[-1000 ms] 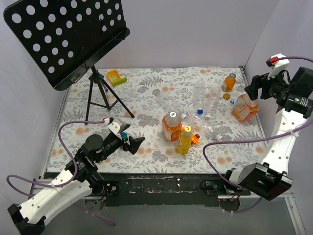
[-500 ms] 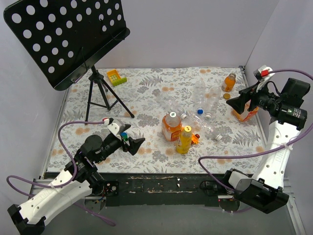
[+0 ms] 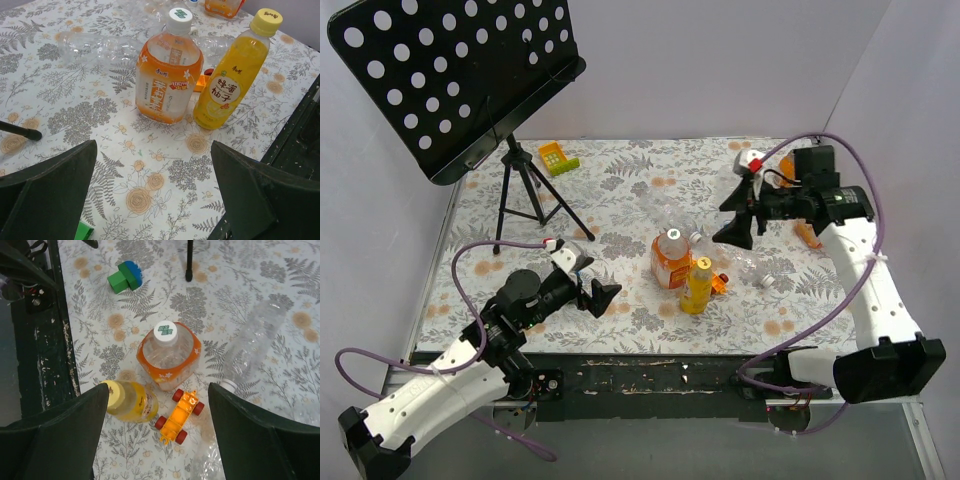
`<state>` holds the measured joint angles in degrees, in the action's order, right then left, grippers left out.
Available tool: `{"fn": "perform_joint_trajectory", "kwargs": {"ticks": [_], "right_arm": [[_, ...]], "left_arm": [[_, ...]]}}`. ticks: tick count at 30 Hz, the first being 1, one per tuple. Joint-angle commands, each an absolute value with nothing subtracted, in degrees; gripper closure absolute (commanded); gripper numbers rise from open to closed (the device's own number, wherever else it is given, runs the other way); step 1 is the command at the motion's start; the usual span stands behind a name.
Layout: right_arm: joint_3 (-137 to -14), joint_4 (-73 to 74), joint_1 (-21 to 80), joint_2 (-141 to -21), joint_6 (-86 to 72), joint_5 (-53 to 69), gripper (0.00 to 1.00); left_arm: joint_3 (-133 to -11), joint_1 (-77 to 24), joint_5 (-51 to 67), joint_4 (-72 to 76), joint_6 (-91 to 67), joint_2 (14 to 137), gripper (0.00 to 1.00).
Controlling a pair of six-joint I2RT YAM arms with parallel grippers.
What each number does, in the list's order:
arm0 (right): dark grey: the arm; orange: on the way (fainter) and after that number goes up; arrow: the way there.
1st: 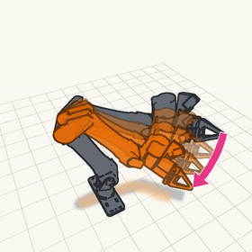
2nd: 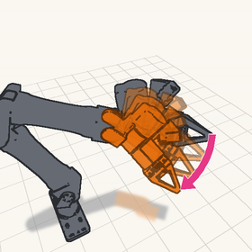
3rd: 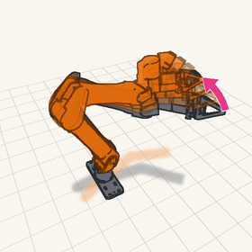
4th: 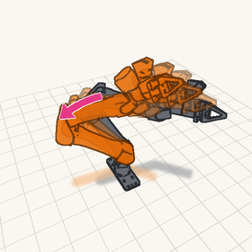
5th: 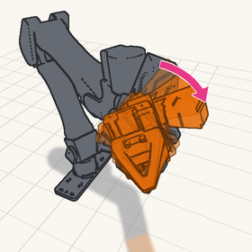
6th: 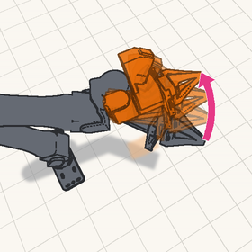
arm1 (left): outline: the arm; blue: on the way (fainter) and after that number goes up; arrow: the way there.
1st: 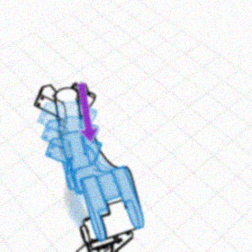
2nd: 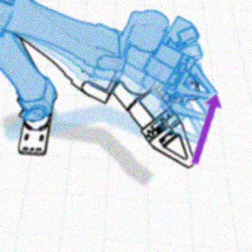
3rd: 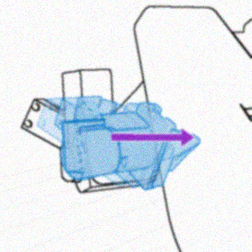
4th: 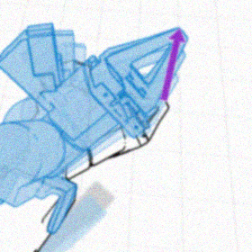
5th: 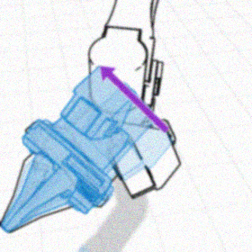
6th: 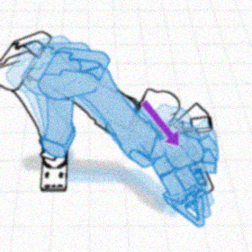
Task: Unscrew the bottle caps
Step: Pick up the plastic bottle at the center of the board.
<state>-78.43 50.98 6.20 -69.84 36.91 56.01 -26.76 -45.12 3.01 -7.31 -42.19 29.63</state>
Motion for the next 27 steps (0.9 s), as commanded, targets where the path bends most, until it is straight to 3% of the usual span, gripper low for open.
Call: {"fn": "perform_joint_trajectory", "kwargs": {"ticks": [1,7,17,21,27], "right_arm": [[-81.9,50.8,15.6,-74.3,42.0,48.3,0.12],[-85.8,48.3,27.8,-81.6,40.5,31.9,0.11],[-89.5,46.2,33.6,-88.4,36.6,22.7,0.11],[-89.9,46.5,34.5,-89.9,36.2,22.8,0.15],[-89.6,47.3,35.3,-90.3,36.6,22.8,0.29]], "left_arm": [[-26.2,-45.0,3.7,-6.1,-41.5,30.7,0.02],[-25.9,-44.9,3.6,-5.7,-41.2,30.9,0.02],[-26.0,-44.9,4.3,-5.7,-41.0,32.3,0.02],[-26.1,-45.0,4.7,-5.7,-41.0,32.7,0.02],[-26.2,-44.8,5.0,-5.7,-41.0,33.1,0.02]]}}
